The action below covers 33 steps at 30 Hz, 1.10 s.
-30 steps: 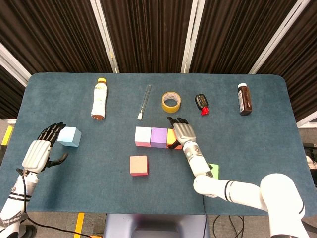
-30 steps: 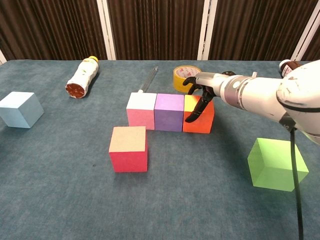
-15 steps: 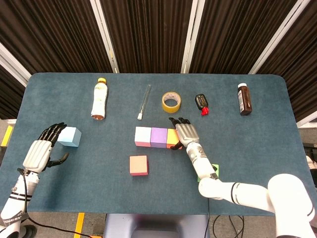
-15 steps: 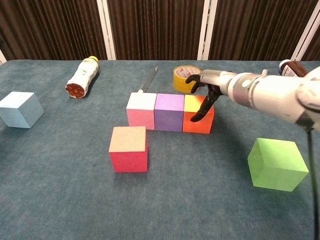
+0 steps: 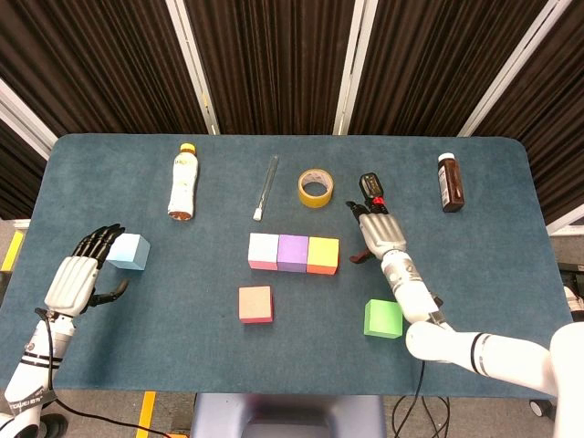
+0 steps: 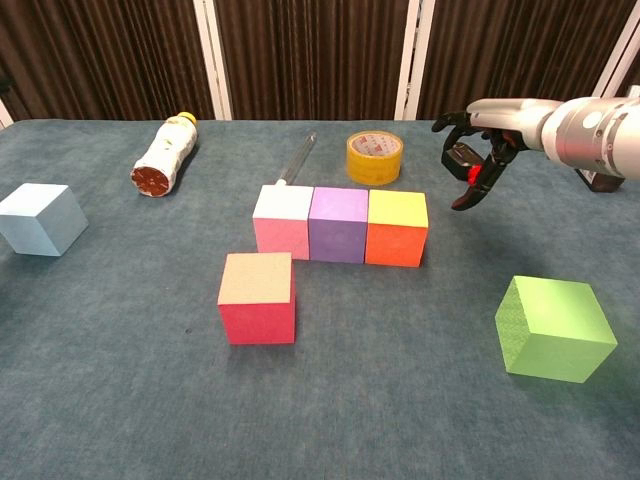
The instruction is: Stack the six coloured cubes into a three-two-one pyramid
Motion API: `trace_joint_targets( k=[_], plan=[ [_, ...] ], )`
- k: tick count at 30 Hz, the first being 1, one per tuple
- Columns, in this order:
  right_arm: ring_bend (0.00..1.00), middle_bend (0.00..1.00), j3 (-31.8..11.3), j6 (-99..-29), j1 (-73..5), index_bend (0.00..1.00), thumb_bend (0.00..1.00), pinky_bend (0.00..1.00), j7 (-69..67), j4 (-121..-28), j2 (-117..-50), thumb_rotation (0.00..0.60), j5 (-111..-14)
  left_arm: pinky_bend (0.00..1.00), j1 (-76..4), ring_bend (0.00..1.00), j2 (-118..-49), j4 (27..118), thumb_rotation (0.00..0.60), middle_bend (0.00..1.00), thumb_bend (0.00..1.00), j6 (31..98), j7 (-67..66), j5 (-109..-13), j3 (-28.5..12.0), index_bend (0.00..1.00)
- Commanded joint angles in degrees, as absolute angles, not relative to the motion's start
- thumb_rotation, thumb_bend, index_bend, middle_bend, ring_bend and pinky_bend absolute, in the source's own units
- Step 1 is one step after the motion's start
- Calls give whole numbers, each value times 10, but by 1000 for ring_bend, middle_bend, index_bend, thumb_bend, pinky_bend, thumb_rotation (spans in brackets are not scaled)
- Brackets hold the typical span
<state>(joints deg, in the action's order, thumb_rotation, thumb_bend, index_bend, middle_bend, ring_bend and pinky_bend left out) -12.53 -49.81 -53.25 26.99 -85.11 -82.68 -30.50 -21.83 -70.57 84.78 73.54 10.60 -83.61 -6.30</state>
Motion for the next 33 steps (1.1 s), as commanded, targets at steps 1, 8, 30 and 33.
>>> trace_joint_targets(
  k=[1,8,30,33],
  plan=[
    [88,229,-120,-471,-544,103,245,166,270,-804,-846,600,-290,112,-219,0,-705,851,600,28,335,732,100,-832,-64,32],
    [85,225,-126,-437,-567,92,244,163,261,-730,-892,600,-284,112,-218,0,-701,858,600,28,336,728,91,-822,-66,32],
    [85,225,-125,-467,-557,92,244,163,251,-768,-865,600,-307,112,-219,0,-704,841,600,29,334,720,116,-813,-71,32],
    [85,226,-130,-503,-527,92,244,163,231,-842,-804,600,-337,112,-223,0,-703,832,600,30,333,709,136,-811,-73,32]
  ],
)
